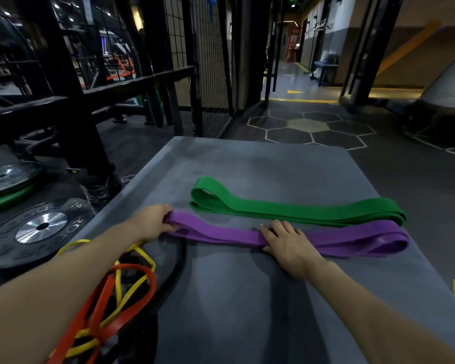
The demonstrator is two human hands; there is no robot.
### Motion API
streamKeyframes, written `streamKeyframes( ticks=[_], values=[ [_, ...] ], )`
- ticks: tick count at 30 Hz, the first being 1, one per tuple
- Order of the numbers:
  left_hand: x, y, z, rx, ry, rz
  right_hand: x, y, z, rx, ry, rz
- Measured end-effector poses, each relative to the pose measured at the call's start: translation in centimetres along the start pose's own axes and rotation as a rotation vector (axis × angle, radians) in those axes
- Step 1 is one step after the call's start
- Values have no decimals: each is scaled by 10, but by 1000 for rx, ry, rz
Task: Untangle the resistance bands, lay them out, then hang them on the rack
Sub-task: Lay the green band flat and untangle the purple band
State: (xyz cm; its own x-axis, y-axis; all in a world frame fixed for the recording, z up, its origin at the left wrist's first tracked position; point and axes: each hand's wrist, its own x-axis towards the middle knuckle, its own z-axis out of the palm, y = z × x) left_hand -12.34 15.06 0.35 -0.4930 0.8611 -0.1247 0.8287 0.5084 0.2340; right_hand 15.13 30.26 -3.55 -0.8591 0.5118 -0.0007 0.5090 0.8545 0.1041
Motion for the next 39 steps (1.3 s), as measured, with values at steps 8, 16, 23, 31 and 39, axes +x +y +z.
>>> streamKeyframes(
  ticks=[8, 16, 23, 31, 39],
  values=[
    [17, 37, -8, -262, 277, -29, -1, 12, -5, -76, 42, 100],
    [28, 20, 24, -476, 133, -188, 4, 17, 9, -24, 7, 100],
    [-8, 63, -8, -255, 354, 143, 6, 18, 11, -15, 26, 96],
    [-5, 152, 79, -152, 206, 498, 0, 20, 4, 19, 84, 74],
    [19, 157, 86, -78, 241, 450, -69, 82, 10, 40, 388, 275]
  ],
)
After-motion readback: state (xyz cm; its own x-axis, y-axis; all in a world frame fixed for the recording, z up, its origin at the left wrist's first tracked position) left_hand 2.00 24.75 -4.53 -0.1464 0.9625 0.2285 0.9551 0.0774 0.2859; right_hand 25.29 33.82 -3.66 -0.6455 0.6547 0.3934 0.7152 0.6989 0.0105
